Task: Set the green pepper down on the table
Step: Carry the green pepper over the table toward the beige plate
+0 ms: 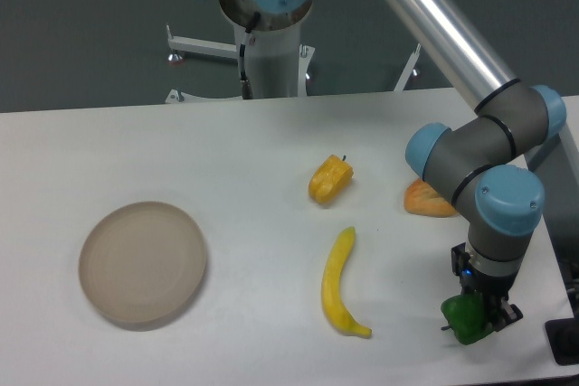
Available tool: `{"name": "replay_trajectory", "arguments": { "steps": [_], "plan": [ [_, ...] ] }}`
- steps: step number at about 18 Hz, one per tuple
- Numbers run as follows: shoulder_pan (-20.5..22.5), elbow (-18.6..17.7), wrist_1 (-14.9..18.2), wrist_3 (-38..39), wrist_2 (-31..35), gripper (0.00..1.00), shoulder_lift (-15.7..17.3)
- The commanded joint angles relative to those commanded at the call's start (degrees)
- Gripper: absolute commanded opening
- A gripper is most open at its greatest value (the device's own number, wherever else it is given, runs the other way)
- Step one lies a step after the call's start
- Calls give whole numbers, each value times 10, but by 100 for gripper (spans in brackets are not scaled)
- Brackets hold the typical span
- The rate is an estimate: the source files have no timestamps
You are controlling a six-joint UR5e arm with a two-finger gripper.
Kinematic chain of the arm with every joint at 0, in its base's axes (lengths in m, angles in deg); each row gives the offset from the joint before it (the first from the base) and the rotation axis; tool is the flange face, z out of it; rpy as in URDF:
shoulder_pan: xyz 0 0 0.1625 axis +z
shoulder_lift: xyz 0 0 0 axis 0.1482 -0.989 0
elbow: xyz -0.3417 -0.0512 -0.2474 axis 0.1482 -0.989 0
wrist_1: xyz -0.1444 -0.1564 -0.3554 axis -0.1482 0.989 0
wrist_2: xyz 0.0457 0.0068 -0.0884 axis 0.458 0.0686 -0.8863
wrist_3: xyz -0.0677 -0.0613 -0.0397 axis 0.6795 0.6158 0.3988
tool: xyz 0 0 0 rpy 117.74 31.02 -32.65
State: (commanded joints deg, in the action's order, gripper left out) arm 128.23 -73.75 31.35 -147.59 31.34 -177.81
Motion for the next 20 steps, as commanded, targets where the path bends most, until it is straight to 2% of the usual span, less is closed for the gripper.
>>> {"name": "replay_trajectory", "arguments": {
  "steps": [3, 6, 14, 18, 20],
  "plan": [
    [-5, -21, 16, 15, 0, 40, 25],
    [-22, -62, 26, 58, 0, 40, 64],
    [-69, -256, 28, 151, -26, 40, 211],
    [-106, -355, 20, 228, -29, 40, 275],
    [-126, -399, 4, 257, -30, 40, 301]
  ]
}}
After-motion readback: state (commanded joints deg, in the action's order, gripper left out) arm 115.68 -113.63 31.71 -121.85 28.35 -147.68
